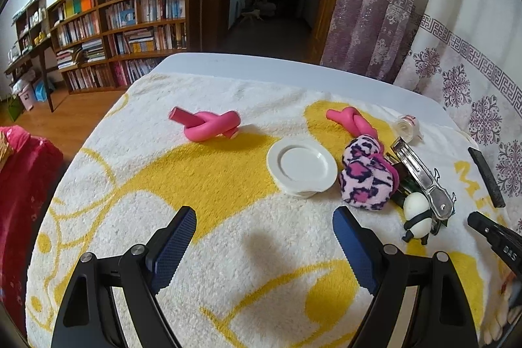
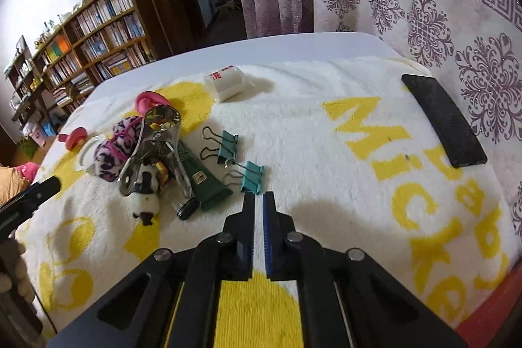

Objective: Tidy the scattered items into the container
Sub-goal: 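Grasp the white lid with the left tool while the right tool approaches the binder clips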

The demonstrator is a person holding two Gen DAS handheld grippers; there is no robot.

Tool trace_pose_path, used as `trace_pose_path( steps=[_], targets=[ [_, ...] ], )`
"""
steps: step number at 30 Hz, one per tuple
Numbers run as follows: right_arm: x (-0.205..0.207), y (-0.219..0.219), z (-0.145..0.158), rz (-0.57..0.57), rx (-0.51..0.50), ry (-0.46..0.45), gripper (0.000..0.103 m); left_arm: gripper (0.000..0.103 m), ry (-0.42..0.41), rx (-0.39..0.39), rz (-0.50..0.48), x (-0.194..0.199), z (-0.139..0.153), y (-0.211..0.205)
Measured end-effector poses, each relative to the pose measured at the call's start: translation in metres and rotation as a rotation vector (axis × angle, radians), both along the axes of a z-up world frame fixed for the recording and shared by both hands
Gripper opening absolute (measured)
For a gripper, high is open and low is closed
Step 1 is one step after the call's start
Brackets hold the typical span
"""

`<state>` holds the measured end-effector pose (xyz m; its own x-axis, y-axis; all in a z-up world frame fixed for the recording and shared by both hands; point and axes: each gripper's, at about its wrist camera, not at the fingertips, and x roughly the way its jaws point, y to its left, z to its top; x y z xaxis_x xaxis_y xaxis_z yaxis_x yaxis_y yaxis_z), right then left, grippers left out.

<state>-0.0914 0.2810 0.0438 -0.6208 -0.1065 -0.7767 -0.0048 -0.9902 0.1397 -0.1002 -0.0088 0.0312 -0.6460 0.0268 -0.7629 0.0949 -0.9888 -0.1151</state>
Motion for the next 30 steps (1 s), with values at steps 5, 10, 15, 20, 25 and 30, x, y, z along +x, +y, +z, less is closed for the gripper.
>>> trace_pose_path(
  steps=[5,10,15,20,25,30],
  targets=[
    [0.001,0.008,-0.001,-0.017,-0.082,0.01,0.007,0.087,-0.021,-0.033,-0.03,-0.016,-0.004,0.011],
    [0.006,0.012,0.002,-0.031,-0.093,0.035,0.014,0.087,-0.027,-0.121,-0.074,-0.04,-0.011,0.027],
    [0.007,0.014,0.0,-0.024,-0.114,0.034,0.014,0.087,-0.047,-0.183,-0.098,-0.066,-0.022,0.035],
    [0.007,0.014,-0.002,-0.026,-0.11,0.035,0.019,0.087,-0.078,-0.104,-0.085,-0.084,-0.031,0.024],
    [0.005,0.012,-0.006,-0.019,-0.091,0.029,0.022,0.068,-0.083,-0.023,-0.087,-0.082,-0.036,0.014],
    [0.005,0.01,-0.009,-0.001,-0.081,0.026,0.022,0.068,-0.078,-0.012,-0.078,-0.068,-0.029,0.01]
  ],
)
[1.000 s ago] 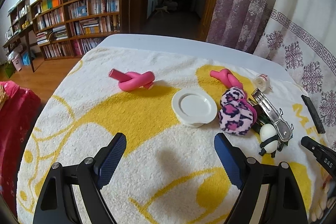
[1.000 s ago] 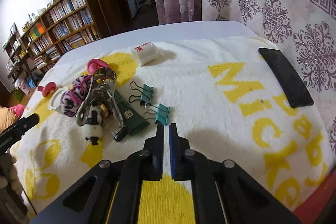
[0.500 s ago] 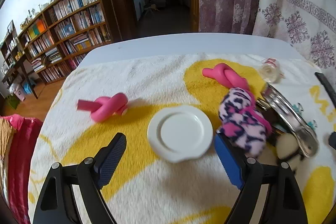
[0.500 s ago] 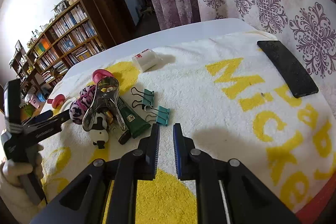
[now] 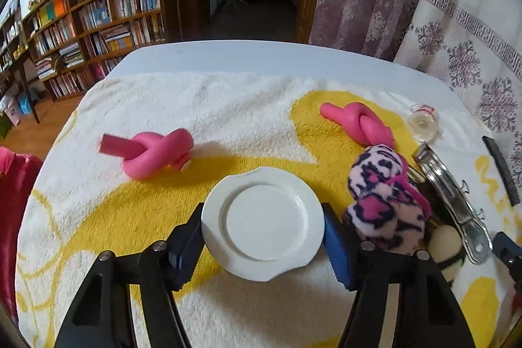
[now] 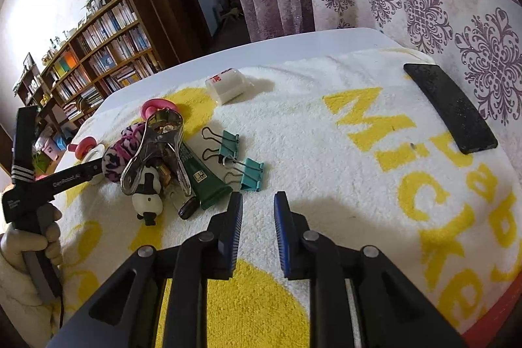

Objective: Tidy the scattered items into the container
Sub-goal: 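Grasp the white lid with the left tool while the right tool approaches the binder clips, then carry the white lid and teal binder clip to the pink tin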

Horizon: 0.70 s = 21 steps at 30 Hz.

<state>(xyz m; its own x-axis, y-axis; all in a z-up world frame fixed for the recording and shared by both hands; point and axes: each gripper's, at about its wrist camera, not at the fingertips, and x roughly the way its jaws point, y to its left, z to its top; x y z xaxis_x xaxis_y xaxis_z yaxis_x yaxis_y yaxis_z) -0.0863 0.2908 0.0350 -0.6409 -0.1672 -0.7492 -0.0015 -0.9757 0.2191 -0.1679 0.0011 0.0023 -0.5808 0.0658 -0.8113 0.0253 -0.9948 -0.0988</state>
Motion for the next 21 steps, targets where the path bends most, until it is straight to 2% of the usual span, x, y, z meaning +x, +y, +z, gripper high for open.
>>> trace_pose_path(
  steps=[5,7,8,9,11,14,16,17,19,21],
  targets=[
    [-0.006,-0.004,-0.001,0.025,0.012,-0.017,0.022,0.068,0.055,0.028,0.001,0.014,0.022,-0.008],
    [-0.011,-0.009,0.002,0.052,0.027,-0.017,0.025,0.068,0.072,0.037,0.002,0.016,0.028,-0.009],
    [-0.013,-0.013,0.002,0.065,0.04,-0.018,0.037,0.068,0.076,0.04,0.001,0.017,0.031,-0.009],
    [-0.015,-0.015,0.002,0.07,0.052,-0.018,0.052,0.068,0.078,0.043,0.0,0.017,0.032,-0.009],
    [-0.021,-0.021,0.001,0.063,0.093,-0.014,0.066,0.068,0.074,0.048,-0.003,0.016,0.033,-0.007],
    [-0.032,-0.028,-0.003,0.054,0.146,-0.028,0.066,0.068,0.063,0.054,-0.001,0.014,0.029,-0.007],
    [-0.041,-0.026,-0.007,0.052,0.122,-0.047,0.064,0.068,0.056,0.057,0.003,0.013,0.026,-0.007],
    [-0.046,-0.023,-0.009,0.045,0.097,-0.058,0.055,0.068,0.054,0.057,0.005,0.013,0.025,-0.008],
    [-0.049,-0.018,-0.01,0.041,0.052,-0.061,0.032,0.068,0.052,0.058,0.007,0.013,0.025,-0.008],
    [-0.049,-0.016,-0.012,0.02,0.06,-0.081,0.018,0.068,0.051,0.059,0.009,0.013,0.024,-0.008]
  ],
)
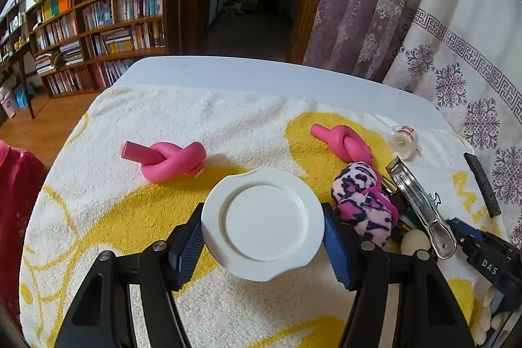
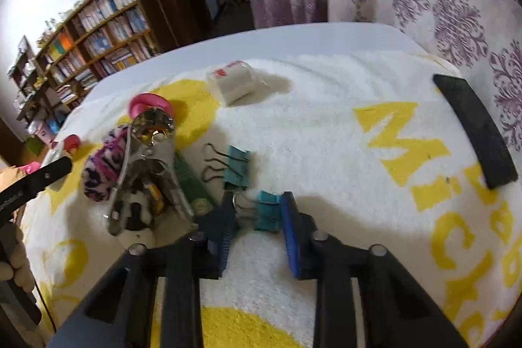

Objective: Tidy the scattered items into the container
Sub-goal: 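Carry the white lid and teal binder clip to the pink tin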

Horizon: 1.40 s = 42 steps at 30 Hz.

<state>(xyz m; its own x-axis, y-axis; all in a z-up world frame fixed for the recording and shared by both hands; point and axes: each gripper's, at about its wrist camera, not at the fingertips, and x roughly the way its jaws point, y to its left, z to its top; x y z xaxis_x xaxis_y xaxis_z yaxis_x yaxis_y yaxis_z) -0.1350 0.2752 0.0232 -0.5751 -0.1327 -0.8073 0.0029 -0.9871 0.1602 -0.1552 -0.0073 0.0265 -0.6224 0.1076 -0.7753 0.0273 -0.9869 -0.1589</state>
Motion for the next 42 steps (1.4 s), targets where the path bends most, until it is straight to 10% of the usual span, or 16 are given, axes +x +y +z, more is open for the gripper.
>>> trace_pose_path(
  steps=[21,42],
  targets=[
    [0.112,0.022,0.065,-0.151,-0.093,0.166,0.018,0.068,0.098,0.039,-0.105,0.025,0.041,0.031],
    [0.266,0.085,0.111,-0.389,0.023,0.252,0.018,0.068,0.217,0.08,-0.356,0.089,0.092,0.104]
  ],
)
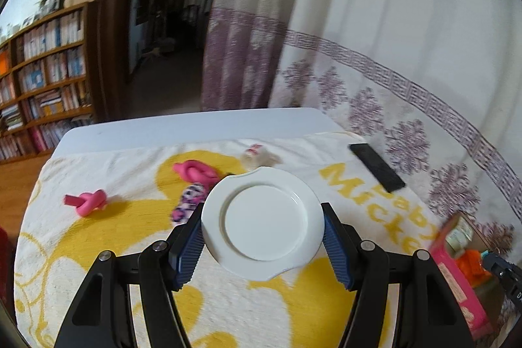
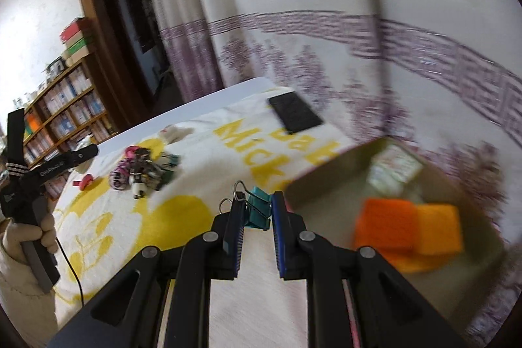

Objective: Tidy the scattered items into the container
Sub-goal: 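Carry the white lid and teal binder clip to the pink tin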

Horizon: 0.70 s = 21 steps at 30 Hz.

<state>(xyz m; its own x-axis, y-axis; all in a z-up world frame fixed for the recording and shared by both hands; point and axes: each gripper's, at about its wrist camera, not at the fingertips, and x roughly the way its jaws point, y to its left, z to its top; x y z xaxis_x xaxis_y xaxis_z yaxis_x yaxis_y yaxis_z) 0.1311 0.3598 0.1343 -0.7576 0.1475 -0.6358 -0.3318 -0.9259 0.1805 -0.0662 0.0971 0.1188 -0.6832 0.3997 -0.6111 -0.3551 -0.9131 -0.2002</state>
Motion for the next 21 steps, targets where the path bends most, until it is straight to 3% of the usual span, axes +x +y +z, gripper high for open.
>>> trace_pose_path(
  steps=[9,21],
  targets=[
    [0.067,0.042,-0.001,-0.142,0.029,-0.019,0.018,0.068,0.015,-0.003,-0.151,0.042,0.01,0.055],
    [0.089,0.053,-0.01,-0.147,0.054,-0.012,0.018,0.068,0.01,-0.026,-0.374,0.091,0.017,0.16]
  ],
)
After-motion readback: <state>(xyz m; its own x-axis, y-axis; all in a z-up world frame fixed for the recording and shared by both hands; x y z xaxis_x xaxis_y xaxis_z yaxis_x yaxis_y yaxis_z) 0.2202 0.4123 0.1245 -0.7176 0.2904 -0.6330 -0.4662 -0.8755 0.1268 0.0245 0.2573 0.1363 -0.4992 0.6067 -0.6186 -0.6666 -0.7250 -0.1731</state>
